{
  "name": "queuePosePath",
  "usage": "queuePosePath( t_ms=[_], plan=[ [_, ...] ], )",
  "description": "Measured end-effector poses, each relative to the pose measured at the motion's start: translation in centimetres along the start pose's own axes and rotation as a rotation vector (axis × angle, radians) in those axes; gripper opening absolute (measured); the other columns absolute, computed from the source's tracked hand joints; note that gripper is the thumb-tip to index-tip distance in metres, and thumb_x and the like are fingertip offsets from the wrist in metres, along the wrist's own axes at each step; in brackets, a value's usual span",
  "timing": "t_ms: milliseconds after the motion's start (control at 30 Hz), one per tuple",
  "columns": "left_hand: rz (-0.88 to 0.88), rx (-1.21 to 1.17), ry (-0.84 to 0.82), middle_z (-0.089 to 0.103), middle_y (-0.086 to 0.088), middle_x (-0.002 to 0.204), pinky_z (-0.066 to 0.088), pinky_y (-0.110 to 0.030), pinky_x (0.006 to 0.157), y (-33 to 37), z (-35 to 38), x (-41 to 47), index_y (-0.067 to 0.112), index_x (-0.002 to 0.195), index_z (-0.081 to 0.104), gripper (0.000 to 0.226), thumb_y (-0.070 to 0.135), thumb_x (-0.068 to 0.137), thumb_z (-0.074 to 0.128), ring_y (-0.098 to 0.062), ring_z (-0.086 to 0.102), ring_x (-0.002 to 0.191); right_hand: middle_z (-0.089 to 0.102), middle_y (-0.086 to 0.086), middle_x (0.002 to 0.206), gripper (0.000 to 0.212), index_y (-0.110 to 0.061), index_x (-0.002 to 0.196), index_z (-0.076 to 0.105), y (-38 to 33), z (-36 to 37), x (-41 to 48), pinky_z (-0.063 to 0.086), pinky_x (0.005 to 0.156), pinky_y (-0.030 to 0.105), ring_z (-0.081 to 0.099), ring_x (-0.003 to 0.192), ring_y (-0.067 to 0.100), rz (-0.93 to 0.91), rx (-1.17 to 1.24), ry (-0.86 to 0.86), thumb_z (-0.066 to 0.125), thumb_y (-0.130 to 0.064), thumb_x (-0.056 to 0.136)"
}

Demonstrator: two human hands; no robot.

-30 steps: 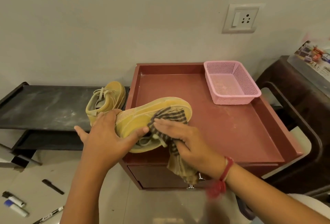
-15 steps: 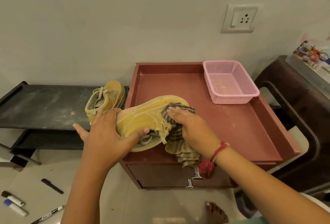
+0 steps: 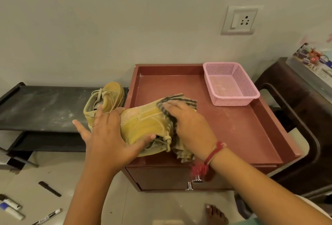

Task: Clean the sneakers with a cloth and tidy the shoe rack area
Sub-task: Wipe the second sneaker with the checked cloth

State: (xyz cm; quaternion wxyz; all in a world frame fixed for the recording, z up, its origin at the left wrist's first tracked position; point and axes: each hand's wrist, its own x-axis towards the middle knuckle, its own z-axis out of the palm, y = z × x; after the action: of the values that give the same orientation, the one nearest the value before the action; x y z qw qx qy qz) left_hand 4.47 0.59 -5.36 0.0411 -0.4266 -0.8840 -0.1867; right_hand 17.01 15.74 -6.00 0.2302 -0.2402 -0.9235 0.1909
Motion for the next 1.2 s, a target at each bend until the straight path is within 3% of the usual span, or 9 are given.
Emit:
queuePosePath(
  t_ms=[67, 233, 367, 533, 667, 867, 967, 1100, 1200],
  plan=[
    [0.002, -0.010, 0.006, 0.057, -0.004, 0.131, -0.007, -0.069, 0.106, 0.1, 0.0, 0.0, 0.014, 0.126, 0.052, 0.108, 0.095, 0.058, 0.031, -0.034, 0.027, 0.142, 0.055, 0.002, 0.129, 0.062, -0.015, 0.126, 0.056, 0.4, -0.4, 0.5, 0.045, 0.098, 0.038, 0.053, 0.117, 0.022, 0.068, 0.004, 0.034, 0.019, -0.017, 0.076],
    [0.079, 0.025, 0.022, 0.061, -0.007, 0.123, -0.005, -0.073, 0.103, 0.0, 0.0, -0.1, 0.011, 0.122, 0.054, 0.105, 0.094, 0.063, 0.027, -0.038, 0.032, 0.139, 0.054, -0.002, 0.131, 0.056, -0.016, 0.125, 0.057, -3.3, 0.0, -1.1, 0.035, 0.106, 0.025, 0.046, 0.123, 0.012, -0.185, 0.206, -0.141, 0.033, -0.005, 0.075],
    [0.092, 0.033, 0.025, 0.062, -0.006, 0.122, -0.006, -0.071, 0.103, 0.0, 0.0, -0.1, 0.010, 0.122, 0.055, 0.105, 0.094, 0.062, 0.030, -0.038, 0.031, 0.139, 0.055, -0.004, 0.126, 0.052, -0.019, 0.125, 0.056, -1.8, -0.4, 0.2, 0.045, 0.095, 0.032, 0.051, 0.115, 0.015, -0.042, 0.054, -0.023, 0.028, -0.015, 0.082],
    [0.109, 0.039, 0.036, 0.062, -0.007, 0.121, -0.006, -0.071, 0.103, -0.1, 0.0, 0.0, 0.011, 0.122, 0.055, 0.100, 0.090, 0.063, 0.037, -0.036, 0.030, 0.140, 0.050, -0.001, 0.134, 0.058, -0.018, 0.131, 0.049, -3.9, 0.7, -1.8, 0.037, 0.103, 0.031, 0.044, 0.125, 0.017, -0.159, 0.060, -0.091, 0.037, -0.004, 0.076],
    [0.096, 0.043, 0.013, 0.061, -0.006, 0.124, -0.006, -0.071, 0.104, -0.2, -0.1, 0.2, 0.011, 0.123, 0.055, 0.107, 0.095, 0.061, 0.032, -0.035, 0.030, 0.140, 0.049, -0.003, 0.136, 0.065, -0.022, 0.129, 0.051, 0.2, 0.1, -0.2, 0.042, 0.102, 0.032, 0.048, 0.122, 0.017, 0.067, -0.043, 0.038, 0.014, -0.022, 0.076],
    [0.087, 0.050, 0.003, 0.059, -0.005, 0.127, -0.009, -0.068, 0.105, -0.4, -0.1, 0.2, 0.015, 0.125, 0.054, 0.107, 0.096, 0.059, 0.031, -0.032, 0.027, 0.142, 0.049, -0.003, 0.137, 0.059, -0.023, 0.132, 0.048, -1.2, 0.9, -1.5, 0.030, 0.107, 0.029, 0.045, 0.125, 0.017, -0.058, -0.049, -0.024, 0.023, -0.017, 0.079],
    [0.047, 0.033, 0.004, 0.058, -0.003, 0.131, -0.010, -0.067, 0.107, -0.6, -0.1, 0.1, 0.016, 0.127, 0.053, 0.109, 0.096, 0.057, 0.030, -0.031, 0.026, 0.142, 0.046, -0.003, 0.139, 0.052, -0.023, 0.133, 0.047, 2.1, 0.1, 0.2, 0.032, 0.104, 0.030, 0.046, 0.124, 0.020, 0.117, -0.080, -0.025, 0.036, -0.005, 0.086],
    [0.020, 0.017, -0.002, 0.053, -0.001, 0.137, -0.012, -0.065, 0.108, -0.5, 0.0, 0.1, 0.018, 0.131, 0.050, 0.111, 0.096, 0.053, 0.034, -0.028, 0.024, 0.144, 0.057, 0.003, 0.126, 0.055, -0.020, 0.124, 0.058, 4.9, -0.7, 1.1, 0.034, 0.095, 0.016, 0.051, 0.118, 0.020, 0.329, 0.161, 0.044, 0.039, 0.009, 0.081],
    [0.014, 0.008, -0.002, 0.053, -0.001, 0.136, -0.010, -0.066, 0.108, -0.6, -0.1, 0.0, 0.018, 0.130, 0.050, 0.110, 0.095, 0.052, 0.036, -0.028, 0.024, 0.143, 0.060, 0.002, 0.121, 0.055, -0.015, 0.120, 0.061, 3.6, -0.5, 0.4, 0.031, 0.093, 0.005, 0.052, 0.115, 0.016, 0.306, 0.258, 0.152, 0.038, 0.012, 0.078]
  ],
)
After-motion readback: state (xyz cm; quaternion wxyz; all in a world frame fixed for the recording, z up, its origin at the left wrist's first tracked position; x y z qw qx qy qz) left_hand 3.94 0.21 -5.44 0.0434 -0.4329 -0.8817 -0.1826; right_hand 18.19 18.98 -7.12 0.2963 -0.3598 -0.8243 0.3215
